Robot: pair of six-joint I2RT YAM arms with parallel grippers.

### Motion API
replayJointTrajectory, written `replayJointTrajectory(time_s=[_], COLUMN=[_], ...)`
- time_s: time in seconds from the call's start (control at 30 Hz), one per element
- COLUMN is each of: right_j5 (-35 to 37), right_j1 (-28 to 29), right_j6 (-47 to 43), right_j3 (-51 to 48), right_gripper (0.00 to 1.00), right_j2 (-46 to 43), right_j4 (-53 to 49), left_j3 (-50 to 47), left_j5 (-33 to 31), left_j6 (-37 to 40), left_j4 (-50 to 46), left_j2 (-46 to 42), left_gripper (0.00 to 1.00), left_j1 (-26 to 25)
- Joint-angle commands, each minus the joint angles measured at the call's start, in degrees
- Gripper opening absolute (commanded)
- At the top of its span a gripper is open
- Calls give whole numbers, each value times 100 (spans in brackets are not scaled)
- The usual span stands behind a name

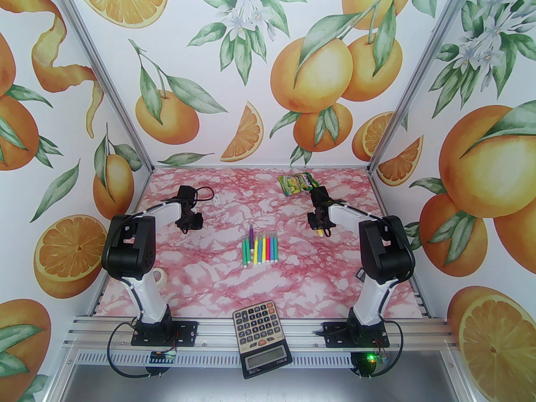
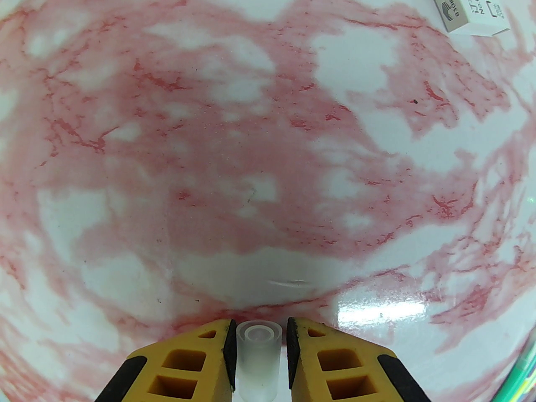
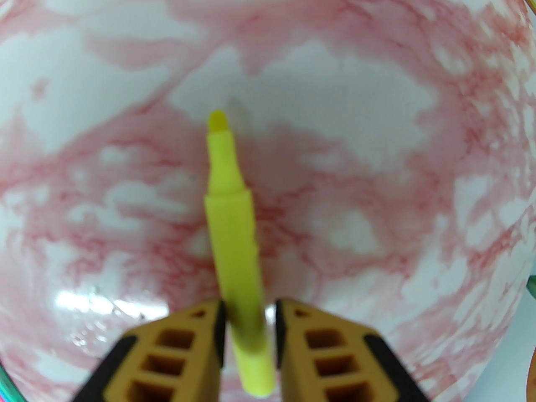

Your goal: Open the pen caps

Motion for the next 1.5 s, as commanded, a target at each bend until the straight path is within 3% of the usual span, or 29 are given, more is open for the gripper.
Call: replayJointTrajectory(time_s=[0.0, 0.53, 0.77, 1.1, 1.47], right_j5=[-57, -63, -169, -759, -1714], right_j1=[-31, 79, 600, 1611, 1874], right_j6=[52, 128, 307, 659, 1021], right_j3=[142, 25, -298, -667, -1130], right_gripper=[29, 44, 48, 49, 44], right_j2=[46, -933, -1569, -1853, -1744], right_j4=[-119, -436, -494, -625, -51], left_j3=[53, -15, -194, -1014, -1935], left_j5=[98, 191, 796, 1305, 1631], left_j6=[99, -5, -7, -304, -553], left_j4=[-81, -220, -63, 982, 2144], left_j2=[249, -701, -1293, -2228, -2676], left_gripper=[29, 58, 64, 70, 72], left_j1=[30, 31, -66, -654, -956])
